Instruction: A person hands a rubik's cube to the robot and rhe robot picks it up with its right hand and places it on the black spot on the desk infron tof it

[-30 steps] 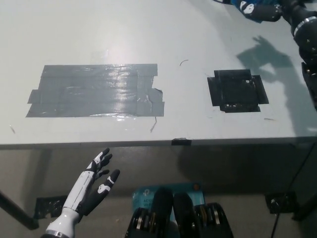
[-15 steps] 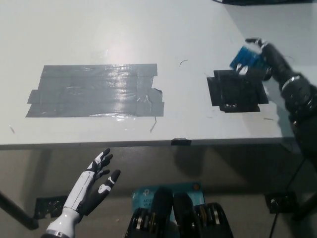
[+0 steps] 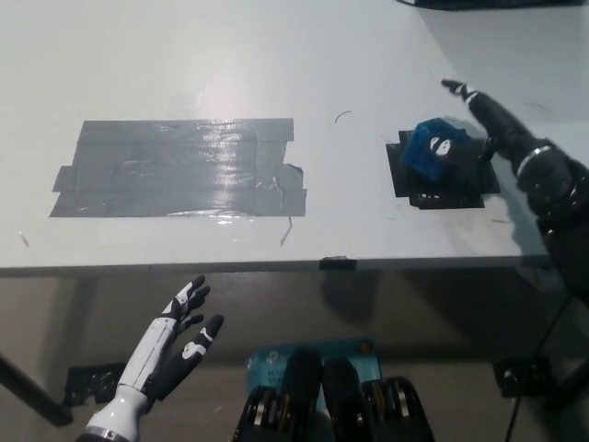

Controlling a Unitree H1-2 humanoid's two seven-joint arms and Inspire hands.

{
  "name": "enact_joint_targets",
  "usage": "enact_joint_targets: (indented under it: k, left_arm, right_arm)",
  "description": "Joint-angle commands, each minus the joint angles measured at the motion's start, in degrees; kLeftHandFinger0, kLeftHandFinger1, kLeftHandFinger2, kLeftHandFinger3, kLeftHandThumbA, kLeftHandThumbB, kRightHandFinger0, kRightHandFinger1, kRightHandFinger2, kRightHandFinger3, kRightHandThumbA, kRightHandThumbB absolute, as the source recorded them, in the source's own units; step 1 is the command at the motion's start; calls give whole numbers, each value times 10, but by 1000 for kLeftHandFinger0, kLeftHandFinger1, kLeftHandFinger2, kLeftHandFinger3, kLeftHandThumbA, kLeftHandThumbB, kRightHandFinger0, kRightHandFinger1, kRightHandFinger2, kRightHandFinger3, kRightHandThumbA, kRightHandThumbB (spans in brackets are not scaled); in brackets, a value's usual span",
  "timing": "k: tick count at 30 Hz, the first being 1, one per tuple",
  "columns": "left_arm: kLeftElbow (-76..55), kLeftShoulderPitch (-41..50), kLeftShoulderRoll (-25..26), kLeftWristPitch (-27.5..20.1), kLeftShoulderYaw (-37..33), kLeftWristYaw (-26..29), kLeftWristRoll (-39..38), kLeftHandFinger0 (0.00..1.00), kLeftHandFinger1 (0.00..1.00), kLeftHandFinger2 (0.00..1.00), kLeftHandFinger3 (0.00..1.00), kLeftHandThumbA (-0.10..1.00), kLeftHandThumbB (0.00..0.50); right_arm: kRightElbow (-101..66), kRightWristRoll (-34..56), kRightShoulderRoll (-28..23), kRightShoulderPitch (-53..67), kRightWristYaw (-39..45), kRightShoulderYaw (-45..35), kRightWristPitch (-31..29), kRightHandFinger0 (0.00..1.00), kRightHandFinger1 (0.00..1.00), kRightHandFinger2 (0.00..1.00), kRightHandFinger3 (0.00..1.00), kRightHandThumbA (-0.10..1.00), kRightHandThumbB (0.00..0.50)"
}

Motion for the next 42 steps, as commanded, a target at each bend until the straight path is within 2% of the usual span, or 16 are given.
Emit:
enact_joint_targets:
  k: [1,3,6,7,9,13,15,18,20,22,25,31,33,36,39,42]
  left_arm:
    - [-11,-5,3,-9,2,-4,-1,945,1000,1000,1000,785,51]
    - [-11,-5,3,-5,1,-5,-1,952,1000,1000,1000,789,60]
    - [-12,-5,2,-5,1,-6,-3,963,1000,1000,1000,792,60]
    - [-13,-5,3,-3,1,-7,-4,965,1000,1000,1000,793,60]
    - [-13,-8,3,-1,1,-8,-3,967,1000,1000,1000,793,60]
    - [-7,-15,4,-8,1,-6,1,948,1000,1000,1000,800,58]
    - [-5,-19,4,-10,1,-4,3,943,1000,1000,1000,800,59]
    - [-6,-17,4,-7,3,-7,-3,962,1000,1000,1000,799,73]
    - [-9,-13,4,-5,2,-8,-4,970,1000,1000,1000,800,73]
    - [-12,-7,2,-4,1,-8,-4,981,1000,1000,1000,806,75]
    - [-11,-4,3,-4,2,-7,-3,980,1000,1000,1000,800,73]
    - [-7,6,2,-9,-1,-5,1,965,1000,1000,1000,800,71]
    - [-5,12,3,-13,-1,-6,0,978,1000,1000,1000,800,74]
    - [-6,20,4,-14,-2,-6,3,980,1000,1000,1000,803,78]
    - [-8,23,1,-12,-4,-7,2,983,1000,1000,1000,806,82]
    - [-5,29,-4,-22,-6,-2,4,960,1000,1000,1000,792,76]
  right_arm:
    - [-77,-34,-31,-47,-4,-6,33,1000,1000,1000,1000,621,478]
    - [-129,-32,-35,-45,-17,-26,46,1000,1000,1000,1000,580,458]
    - [-190,-45,-43,-41,-36,-44,49,1000,1000,1000,1000,617,456]
    - [-243,-52,-50,-44,-34,-58,68,1000,1000,1000,1000,732,470]
    - [-288,-48,-52,-45,-35,-78,77,1000,1000,1000,1000,733,470]
    - [-456,-30,-62,-37,-6,-122,111,1000,1000,1000,1000,807,425]
    - [-564,-6,-59,-11,7,-144,123,1000,1000,1000,1000,869,448]
    - [-687,29,-34,56,4,-162,121,1000,1000,1000,1000,762,386]
    - [-744,21,-19,102,-1,-159,120,1000,1000,1000,1000,791,380]
    - [-806,26,16,196,-24,-149,93,1000,1000,1000,1000,734,319]
    - [-808,38,56,294,-61,-137,27,1000,1000,1000,1000,703,267]
    - [-731,56,133,463,-109,-126,-51,1000,1000,1000,1000,746,245]
    - [-677,58,151,504,-120,-125,-90,1000,1000,1000,1000,697,216]
    - [-620,22,163,529,-132,-122,-108,1000,1000,1000,1000,671,224]
    - [-556,17,170,536,-145,-123,-148,1000,1000,1000,1000,514,197]
    - [-484,16,168,537,-151,-118,-182,1000,1000,1000,1000,509,184]
